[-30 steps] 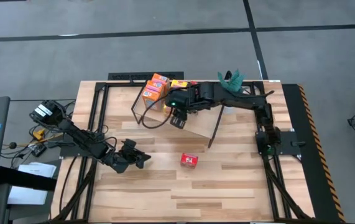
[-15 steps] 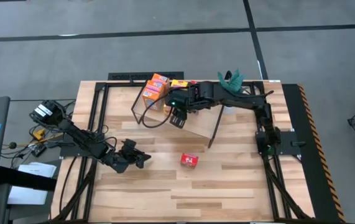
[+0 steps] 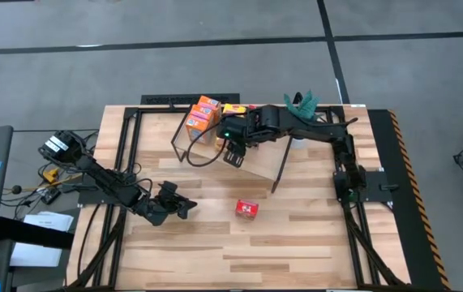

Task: Stack cereal on shelf
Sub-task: Put the yellow cereal box aligned with the other orange cereal box on the shelf

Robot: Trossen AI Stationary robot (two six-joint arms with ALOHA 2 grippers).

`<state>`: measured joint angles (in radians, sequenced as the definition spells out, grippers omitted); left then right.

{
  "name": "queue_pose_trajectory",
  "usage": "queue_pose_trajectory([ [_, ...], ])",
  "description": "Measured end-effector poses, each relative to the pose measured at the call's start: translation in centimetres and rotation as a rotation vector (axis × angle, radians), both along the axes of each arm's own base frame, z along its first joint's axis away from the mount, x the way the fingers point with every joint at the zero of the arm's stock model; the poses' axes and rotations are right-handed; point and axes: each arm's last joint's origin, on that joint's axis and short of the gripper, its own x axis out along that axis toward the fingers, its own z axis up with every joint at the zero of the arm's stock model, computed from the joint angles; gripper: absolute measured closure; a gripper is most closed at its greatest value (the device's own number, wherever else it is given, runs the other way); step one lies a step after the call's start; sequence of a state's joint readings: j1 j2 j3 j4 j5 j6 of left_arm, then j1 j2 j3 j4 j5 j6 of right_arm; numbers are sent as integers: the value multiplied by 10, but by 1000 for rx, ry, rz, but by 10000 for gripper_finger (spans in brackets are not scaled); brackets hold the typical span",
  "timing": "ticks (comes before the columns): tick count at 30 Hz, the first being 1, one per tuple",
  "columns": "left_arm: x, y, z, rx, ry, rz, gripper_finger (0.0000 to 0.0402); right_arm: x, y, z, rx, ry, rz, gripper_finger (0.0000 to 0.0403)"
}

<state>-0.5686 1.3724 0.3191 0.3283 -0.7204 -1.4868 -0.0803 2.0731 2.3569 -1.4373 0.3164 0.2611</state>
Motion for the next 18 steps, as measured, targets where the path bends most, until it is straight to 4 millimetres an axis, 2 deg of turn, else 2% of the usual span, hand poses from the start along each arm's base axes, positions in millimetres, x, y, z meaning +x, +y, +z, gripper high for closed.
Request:
queue_pose_trajectory([
  [8, 0, 0, 0, -1, -1, 2, 127, -8, -1, 10, 1, -25, -2, 190],
  [18, 0, 0, 0, -1, -1, 2, 127, -4, 0, 13, 4, -75, 4, 188],
])
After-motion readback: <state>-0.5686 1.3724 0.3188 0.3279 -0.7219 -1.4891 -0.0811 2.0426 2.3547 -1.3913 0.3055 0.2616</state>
